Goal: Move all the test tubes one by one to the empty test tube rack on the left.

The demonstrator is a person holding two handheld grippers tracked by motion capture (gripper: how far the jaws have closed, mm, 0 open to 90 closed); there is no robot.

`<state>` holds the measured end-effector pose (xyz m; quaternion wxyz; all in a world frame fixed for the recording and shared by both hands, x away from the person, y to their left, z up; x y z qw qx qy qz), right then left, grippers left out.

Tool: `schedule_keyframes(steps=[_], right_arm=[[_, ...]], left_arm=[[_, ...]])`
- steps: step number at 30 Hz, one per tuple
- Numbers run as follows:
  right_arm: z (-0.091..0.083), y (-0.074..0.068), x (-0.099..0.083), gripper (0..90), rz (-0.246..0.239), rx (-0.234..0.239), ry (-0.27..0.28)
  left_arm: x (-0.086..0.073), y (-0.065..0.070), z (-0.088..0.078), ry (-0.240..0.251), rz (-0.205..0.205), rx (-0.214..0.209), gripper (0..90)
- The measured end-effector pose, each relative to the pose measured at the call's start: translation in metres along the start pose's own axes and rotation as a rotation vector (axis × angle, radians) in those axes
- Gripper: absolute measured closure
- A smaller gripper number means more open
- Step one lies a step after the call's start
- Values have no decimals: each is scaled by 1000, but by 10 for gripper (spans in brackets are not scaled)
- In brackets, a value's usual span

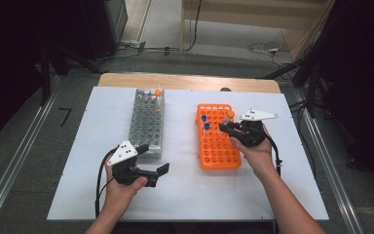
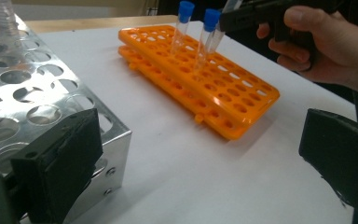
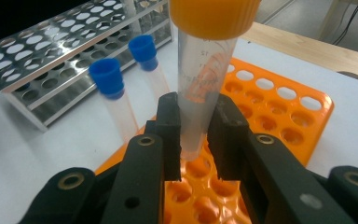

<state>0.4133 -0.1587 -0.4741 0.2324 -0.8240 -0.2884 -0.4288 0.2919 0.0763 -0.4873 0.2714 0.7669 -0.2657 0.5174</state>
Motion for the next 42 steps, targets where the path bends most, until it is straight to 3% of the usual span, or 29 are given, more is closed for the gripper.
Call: schedule_keyframes(steps=[5,9,15,25,34,42], right_arm=[[-15,-4,-7,731,-3,7,4],[-33,-16,-17,731,-5,41,14],[-52,-40,-30,731,-23,86,17],[-66,-77,-47,731,-48,157,19],[-61,-100,-56,730,-78,209,-12],[-41,-127,-66,730,-113,253,-67]], left_arm=[[2,4,2,-3,13,-8,0],[1,6,3,-9,17,-13,0],[3,11,4,-3,28,-28,0],[6,19,4,3,39,-46,0],[11,30,4,17,65,-69,0],[12,44,10,11,84,-118,35]])
Point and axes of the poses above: each handheld gripper's, and its own axes: z roughly forward along the jaws, x roughly out of its top, y roughly to its right, the point moved 9 cm from there along z, roughly forward along the jaws, and after that the axes turned 6 degrees about z, right-handed, at the moved point
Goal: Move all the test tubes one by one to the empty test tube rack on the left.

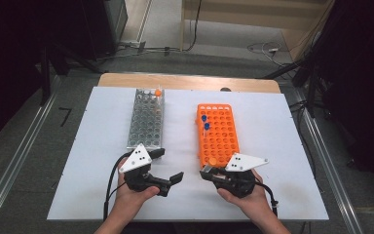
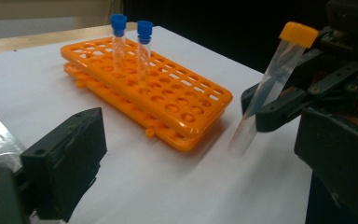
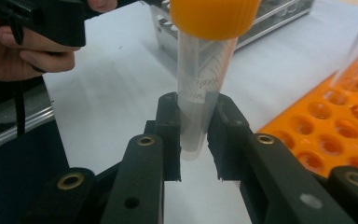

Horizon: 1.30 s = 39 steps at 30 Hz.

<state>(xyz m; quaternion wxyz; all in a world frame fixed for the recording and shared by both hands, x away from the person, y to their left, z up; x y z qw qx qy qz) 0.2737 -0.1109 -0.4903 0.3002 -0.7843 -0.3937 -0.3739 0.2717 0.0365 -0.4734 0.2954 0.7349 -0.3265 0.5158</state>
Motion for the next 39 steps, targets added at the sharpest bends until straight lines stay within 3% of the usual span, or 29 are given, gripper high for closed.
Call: schedule_keyframes(steps=[5,10,13,17,24,31,33,37,38,39], right_arm=[[11,-9,-3,730,-21,15,-28],[22,-16,-6,730,-32,14,-58],[25,-19,-7,730,-39,20,-67],[31,-26,-7,730,-55,32,-81],[34,-30,-7,730,-65,37,-90],[35,-28,-7,725,-56,43,-85],[35,-29,-8,670,-56,61,-83],[35,-30,-10,473,-74,91,-72],[35,-30,-10,473,-74,91,-72],[33,-28,-11,389,-66,103,-67]], left_arm=[[4,12,5,9,26,-28,124],[5,26,11,3,57,-74,284],[6,30,13,6,65,-96,335],[6,37,18,-11,91,-132,478],[3,40,22,-29,100,-156,672],[3,37,23,-33,103,-141,706],[4,36,22,-31,101,-134,707],[6,28,17,-22,83,-111,708],[6,28,17,-22,83,-111,708],[7,22,15,-16,70,-93,708]])
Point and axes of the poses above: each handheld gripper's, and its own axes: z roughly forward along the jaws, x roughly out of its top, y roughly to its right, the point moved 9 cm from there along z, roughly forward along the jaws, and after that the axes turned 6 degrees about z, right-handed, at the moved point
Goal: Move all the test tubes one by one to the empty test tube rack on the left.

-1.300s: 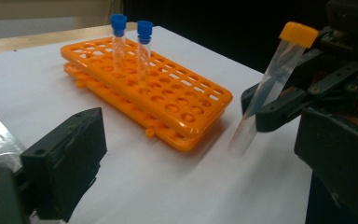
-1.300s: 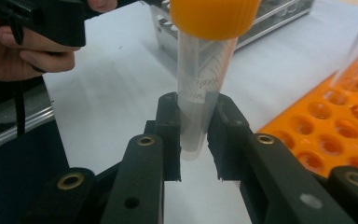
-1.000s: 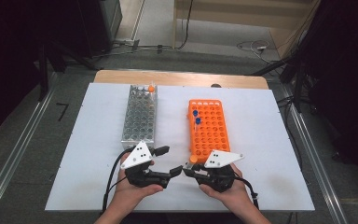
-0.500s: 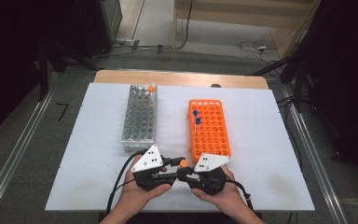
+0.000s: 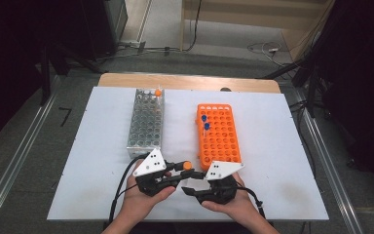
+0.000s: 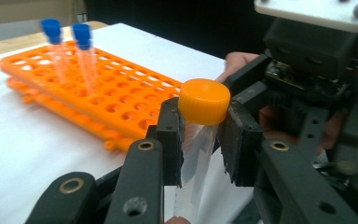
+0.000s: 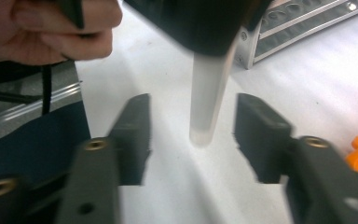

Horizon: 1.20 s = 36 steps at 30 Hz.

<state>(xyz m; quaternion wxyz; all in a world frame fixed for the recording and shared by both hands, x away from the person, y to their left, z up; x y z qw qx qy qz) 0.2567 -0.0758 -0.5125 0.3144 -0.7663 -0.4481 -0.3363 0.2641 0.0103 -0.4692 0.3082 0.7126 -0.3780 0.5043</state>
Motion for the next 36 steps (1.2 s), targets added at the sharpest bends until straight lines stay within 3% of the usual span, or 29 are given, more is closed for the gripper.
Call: schedule_keyframes(steps=[2,5,12,17,36], right_arm=[[-2,1,0,347,0,2,4],[-13,7,-1,210,10,-1,29],[-36,22,-6,88,22,-39,55],[-56,36,-12,3,61,-51,73],[-113,83,-45,0,131,-185,123]], left_arm=[[0,-2,-2,1,-5,7,708],[1,-7,-5,4,-12,21,708],[2,-21,-15,5,-18,60,708],[4,-32,-23,11,-26,94,708],[33,-83,-37,41,-28,191,708]])
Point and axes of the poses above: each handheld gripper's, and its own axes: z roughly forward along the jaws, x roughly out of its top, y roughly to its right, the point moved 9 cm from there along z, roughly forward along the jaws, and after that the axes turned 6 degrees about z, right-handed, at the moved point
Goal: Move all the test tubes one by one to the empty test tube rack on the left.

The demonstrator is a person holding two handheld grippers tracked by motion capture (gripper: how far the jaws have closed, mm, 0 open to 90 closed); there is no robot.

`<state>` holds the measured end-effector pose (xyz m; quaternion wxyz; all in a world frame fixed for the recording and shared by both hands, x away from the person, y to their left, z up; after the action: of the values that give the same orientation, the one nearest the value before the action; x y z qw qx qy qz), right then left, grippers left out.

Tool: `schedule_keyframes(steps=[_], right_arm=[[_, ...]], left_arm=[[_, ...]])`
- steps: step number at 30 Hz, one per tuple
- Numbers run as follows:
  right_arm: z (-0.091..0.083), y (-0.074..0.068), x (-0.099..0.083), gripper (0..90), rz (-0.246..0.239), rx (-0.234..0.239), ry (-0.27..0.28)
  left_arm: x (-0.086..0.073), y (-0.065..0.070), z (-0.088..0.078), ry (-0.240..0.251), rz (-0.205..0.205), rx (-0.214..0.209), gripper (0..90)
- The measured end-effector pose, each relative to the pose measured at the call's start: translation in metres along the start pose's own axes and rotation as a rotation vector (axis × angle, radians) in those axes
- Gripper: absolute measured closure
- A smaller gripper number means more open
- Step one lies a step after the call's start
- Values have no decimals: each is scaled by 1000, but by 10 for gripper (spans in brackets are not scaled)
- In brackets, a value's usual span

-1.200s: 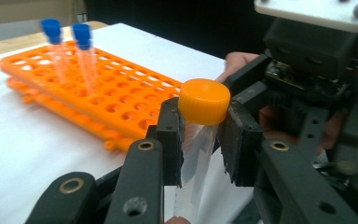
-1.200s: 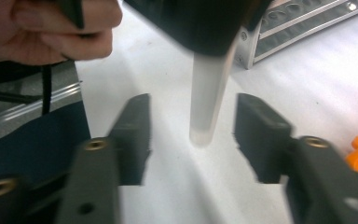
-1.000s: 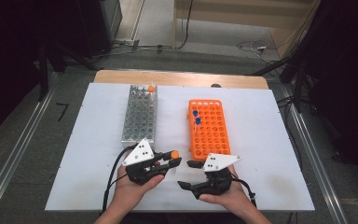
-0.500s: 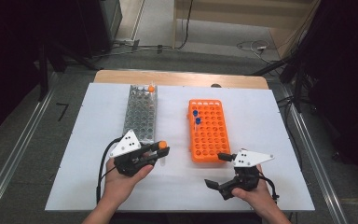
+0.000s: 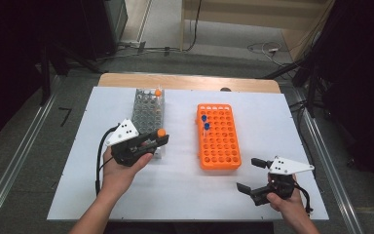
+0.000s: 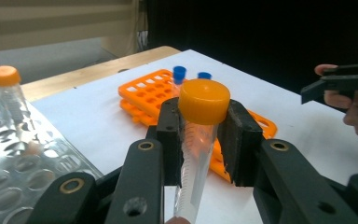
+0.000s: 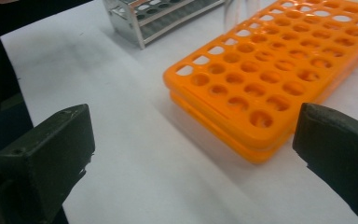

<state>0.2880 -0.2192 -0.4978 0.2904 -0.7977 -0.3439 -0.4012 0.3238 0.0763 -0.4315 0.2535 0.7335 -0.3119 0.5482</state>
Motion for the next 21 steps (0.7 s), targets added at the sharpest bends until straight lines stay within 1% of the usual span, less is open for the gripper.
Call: schedule_keyframes(steps=[3,8,11,17,19,21], right_arm=[[-4,9,0,0,9,-26,16],[-8,19,-2,0,19,-39,28],[-10,23,-3,0,22,-38,33],[-9,29,-7,0,30,-58,25],[-8,30,-8,22,26,-63,25],[-8,32,-9,22,26,-71,24]], left_arm=[[3,-9,4,1,-7,13,708],[7,-26,11,3,-29,40,709],[11,-36,15,4,-31,58,709],[20,-59,24,17,-48,105,709],[22,-66,28,15,-46,118,709],[23,-73,33,17,-54,129,709]])
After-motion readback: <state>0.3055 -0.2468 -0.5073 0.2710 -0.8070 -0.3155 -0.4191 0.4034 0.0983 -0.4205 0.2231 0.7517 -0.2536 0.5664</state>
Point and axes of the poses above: each handheld gripper's, and its own axes: z roughly forward along the jaws, x roughly out of its top, y roughly to its right, the point moved 9 cm from there along z, roughly forward along the jaws, and after that the axes turned 6 degrees about z, right-handed, at the moved point
